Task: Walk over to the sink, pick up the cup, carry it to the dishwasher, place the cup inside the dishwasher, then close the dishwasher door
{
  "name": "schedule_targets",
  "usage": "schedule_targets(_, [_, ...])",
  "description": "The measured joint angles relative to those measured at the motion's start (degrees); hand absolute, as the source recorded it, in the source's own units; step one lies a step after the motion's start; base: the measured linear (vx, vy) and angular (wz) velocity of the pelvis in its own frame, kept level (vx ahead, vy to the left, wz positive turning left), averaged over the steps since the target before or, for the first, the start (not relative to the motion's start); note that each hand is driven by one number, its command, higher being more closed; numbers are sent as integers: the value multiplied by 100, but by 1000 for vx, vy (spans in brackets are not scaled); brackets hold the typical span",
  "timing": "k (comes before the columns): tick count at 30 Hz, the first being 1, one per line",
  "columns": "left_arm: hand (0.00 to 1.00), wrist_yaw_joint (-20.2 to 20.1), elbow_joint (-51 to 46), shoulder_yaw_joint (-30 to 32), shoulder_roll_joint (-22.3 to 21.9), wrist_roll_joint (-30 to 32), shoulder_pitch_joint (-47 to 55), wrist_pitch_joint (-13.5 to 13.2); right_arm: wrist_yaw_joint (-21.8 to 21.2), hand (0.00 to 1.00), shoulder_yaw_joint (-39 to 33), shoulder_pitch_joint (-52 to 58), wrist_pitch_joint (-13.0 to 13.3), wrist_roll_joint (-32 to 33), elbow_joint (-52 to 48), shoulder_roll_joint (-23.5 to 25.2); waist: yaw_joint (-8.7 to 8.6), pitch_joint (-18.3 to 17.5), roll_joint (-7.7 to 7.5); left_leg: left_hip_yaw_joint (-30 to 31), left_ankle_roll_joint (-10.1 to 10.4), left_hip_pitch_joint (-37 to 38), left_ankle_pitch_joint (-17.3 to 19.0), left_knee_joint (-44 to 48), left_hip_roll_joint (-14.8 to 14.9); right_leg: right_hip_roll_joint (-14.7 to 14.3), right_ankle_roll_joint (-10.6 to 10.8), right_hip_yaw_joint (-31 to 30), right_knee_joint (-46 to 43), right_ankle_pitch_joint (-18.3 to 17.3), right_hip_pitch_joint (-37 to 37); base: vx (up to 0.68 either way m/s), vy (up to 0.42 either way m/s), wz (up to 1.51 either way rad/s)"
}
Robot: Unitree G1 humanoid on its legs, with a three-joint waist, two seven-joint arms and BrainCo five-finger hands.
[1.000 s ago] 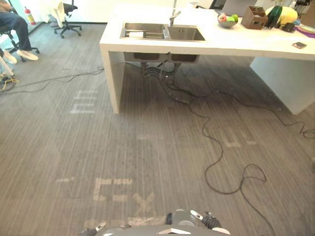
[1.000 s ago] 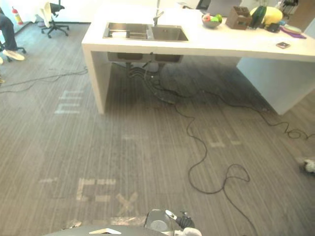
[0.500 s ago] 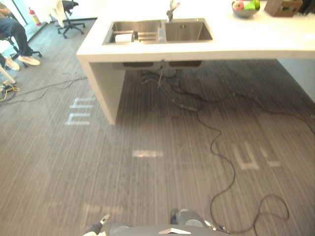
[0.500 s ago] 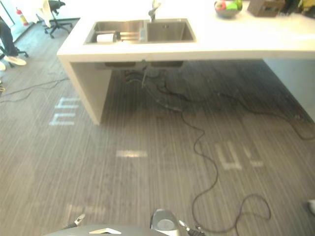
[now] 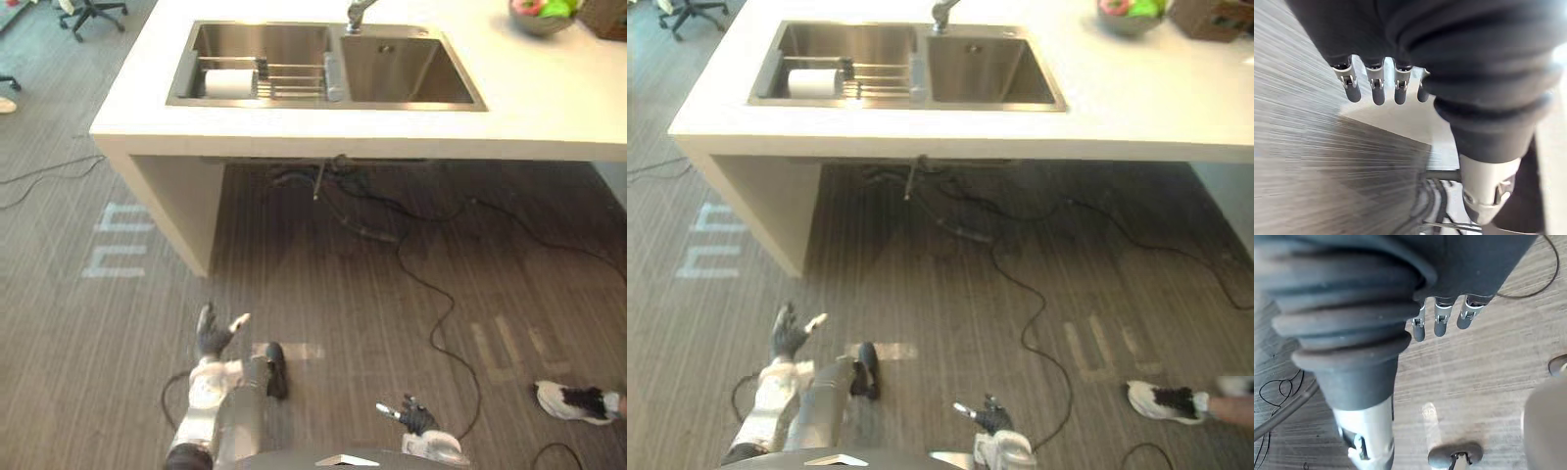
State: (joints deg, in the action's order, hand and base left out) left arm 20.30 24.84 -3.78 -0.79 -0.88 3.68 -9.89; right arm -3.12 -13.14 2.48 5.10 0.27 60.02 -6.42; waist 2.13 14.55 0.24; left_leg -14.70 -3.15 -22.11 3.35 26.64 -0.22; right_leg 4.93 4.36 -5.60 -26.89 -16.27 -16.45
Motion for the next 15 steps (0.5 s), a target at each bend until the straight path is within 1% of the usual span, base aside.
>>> schedule_targets(1, [0, 84, -188, -34, 14, -1, 0, 32, 3, 0, -13, 4, -33, 0, 21, 15, 4, -13, -45, -31, -9, 227, 5, -222, -152, 104, 403, -11, -476, 265, 168, 444, 233, 8])
schedule_targets(2, [0, 179, -483, -42, 38, 0, 1, 61, 8, 0, -68, 2, -42, 9, 75, 26, -13, -32, -75, -61, -3, 553, 8, -573, -328, 212, 1221, -71, -1180, 869, 475, 445, 228, 16])
schedule_targets(3, [0, 431, -1174, -22, 122, 2, -2, 183, 42, 0, -229, 8, -9, 192, 172, 104, -35, -76, -168, -119, 305, 1166, 174, -1290, -614, 310, 1162, -134, -2502, 1649, 1158, 543, 231, 17])
schedule_targets(4, [0, 518, -1502, 6, 200, 2, -16, 224, 61, 0, -288, 22, -9, 263, 163, 177, -58, -98, -279, -135, 298, 1262, 296, -1102, -706, 503, 988, -31, -2993, 1617, 1512, 483, 134, -4])
schedule_targets(5, [0, 770, -2183, 24, 269, 55, -21, 230, 83, 0, -378, 129, 70, 453, 79, 112, 0, -132, -195, 153, -135, 1503, 539, -698, -537, 669, 588, 505, -3694, 1363, 2052, 535, 43, -1])
schedule_targets(6, [0, 1031, -2472, 21, 339, 209, -208, 289, 108, 0, -393, 276, 107, 485, 20, 138, -11, -122, -141, 265, -317, 1866, 634, -802, -608, 704, 226, 747, -3680, 918, 2319, 444, -2, 2])
schedule_targets(7, [0, 1160, -2639, 22, 369, 285, -266, 319, 122, 0, -391, 358, 116, 548, -36, 138, -32, -153, -133, 351, -316, 2068, 650, -931, -611, 665, 86, 929, -3487, 700, 2440, 594, 14, 38])
schedule_targets(8, [0, 1461, -2973, 25, 381, 471, -371, 384, 188, 0, -394, 541, 229, 717, -97, 165, -113, -234, -45, 522, -291, 2360, 665, -1207, -592, 631, -60, 1357, -2936, 323, 2723, 449, 23, 41])
schedule_targets(9, [0, 1583, -3133, 21, 385, 544, -443, 398, 235, 0, -413, 617, 278, 752, -100, 181, -156, -264, 21, 613, -272, 2474, 675, -1316, -561, 598, -96, 1517, -2550, 192, 2868, 531, -3, 68])
schedule_targets(10, [0, 1900, -3433, 53, 430, 719, -604, 383, 286, 0, -500, 725, 367, 865, -102, 252, -252, -298, 67, 798, -198, 2690, 749, -1406, -451, 466, -132, 1733, -1570, 155, 3015, 447, -44, 75])
schedule_targets(11, [0, 2184, -3797, 188, 491, 853, -707, 326, 354, 0, -546, 878, 449, 852, -105, 317, -301, -320, 116, 942, -66, 2816, 897, -1376, -346, 313, -179, 1737, -446, 390, 3069, 462, -61, 71])
schedule_targets(12, [0, 2318, -3986, 278, 534, 908, -728, 270, 388, 0, -545, 967, 484, 841, -100, 344, -303, -330, 100, 1005, -23, 2939, 987, -1367, -305, 247, -179, 1720, -38, 550, 3073, 499, -101, 51])
schedule_targets(13, [0, 2576, -4351, 445, 627, 1010, -710, 129, 471, 0, -480, 1125, 525, 829, -77, 390, -295, -372, 40, 1082, 82, 3199, 1160, -1338, -248, 163, -164, 1657, 366, 853, 3090, 562, -155, 45])
schedule_targets(14, [0, 2754, -4696, 618, 685, 1095, -656, -6, 499, 0, -259, 1324, 513, 814, -50, 405, -293, -450, -38, 1200, 222, 3421, 1390, -1248, -214, 106, -223, 1562, 436, 1095, 3073, 718, -238, 47])
schedule_targets(15, [0, 2831, -4855, 649, 732, 1155, -612, -88, 501, 0, -137, 1414, 475, 731, -49, 425, -292, -504, -81, 1205, 315, 3513, 1501, -1185, -192, 89, -273, 1554, 479, 1236, 3028, 759, -295, 64])
